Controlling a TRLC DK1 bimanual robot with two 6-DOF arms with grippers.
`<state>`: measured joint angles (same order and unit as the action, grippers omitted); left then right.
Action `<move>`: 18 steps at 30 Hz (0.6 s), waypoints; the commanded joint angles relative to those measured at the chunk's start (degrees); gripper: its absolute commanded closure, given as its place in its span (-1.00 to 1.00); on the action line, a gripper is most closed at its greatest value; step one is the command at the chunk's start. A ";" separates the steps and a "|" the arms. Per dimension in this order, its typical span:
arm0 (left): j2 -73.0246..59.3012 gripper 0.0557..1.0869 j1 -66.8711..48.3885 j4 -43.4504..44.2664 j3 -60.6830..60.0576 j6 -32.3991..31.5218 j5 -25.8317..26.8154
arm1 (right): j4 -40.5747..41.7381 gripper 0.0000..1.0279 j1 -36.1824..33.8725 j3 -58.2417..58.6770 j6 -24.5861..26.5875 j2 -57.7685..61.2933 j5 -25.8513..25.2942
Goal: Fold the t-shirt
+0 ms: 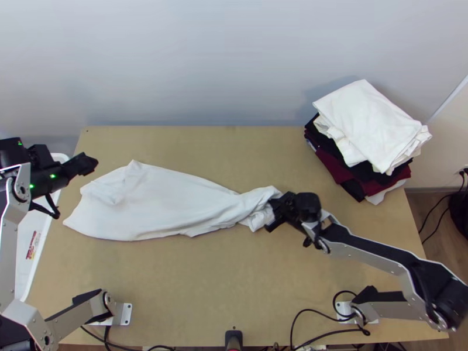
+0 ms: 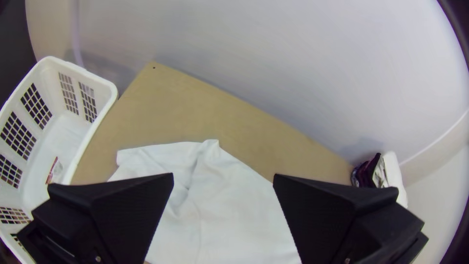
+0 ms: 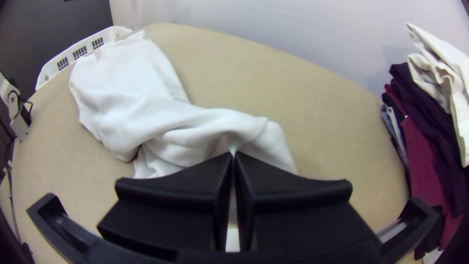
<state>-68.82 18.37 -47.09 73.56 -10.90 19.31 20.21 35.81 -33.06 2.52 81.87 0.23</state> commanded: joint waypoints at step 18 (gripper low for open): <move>-28.48 -0.91 -8.53 4.73 9.23 13.53 -9.91 | -10.89 0.94 -0.39 0.63 -4.46 -22.36 -1.20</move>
<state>-93.82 9.13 -43.66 78.56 1.17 9.76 9.98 35.22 -32.29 -1.06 60.55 -0.19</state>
